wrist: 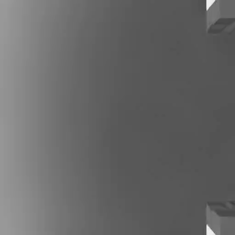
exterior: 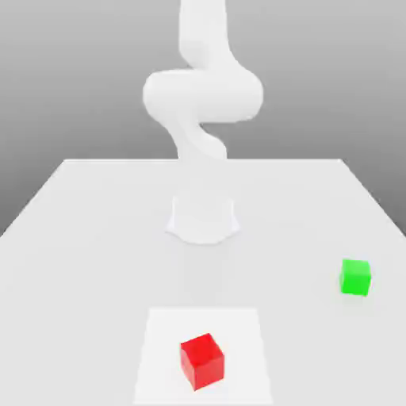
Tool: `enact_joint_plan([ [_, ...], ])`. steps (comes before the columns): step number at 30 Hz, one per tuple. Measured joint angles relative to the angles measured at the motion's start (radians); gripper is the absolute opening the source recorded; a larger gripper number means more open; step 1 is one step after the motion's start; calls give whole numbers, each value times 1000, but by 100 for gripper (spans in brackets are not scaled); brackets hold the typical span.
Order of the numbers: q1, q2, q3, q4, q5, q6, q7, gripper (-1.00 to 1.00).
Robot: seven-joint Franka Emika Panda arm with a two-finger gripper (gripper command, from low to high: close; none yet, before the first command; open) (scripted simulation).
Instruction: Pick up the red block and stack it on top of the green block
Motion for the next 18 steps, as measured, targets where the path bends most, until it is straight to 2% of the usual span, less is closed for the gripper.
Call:
enact_joint_plan([
  [9, -153, 317, 144, -92, -63, 137, 404, 0],
  [18, -226, 630, 205, -182, -129, 271, 802, 0],
])
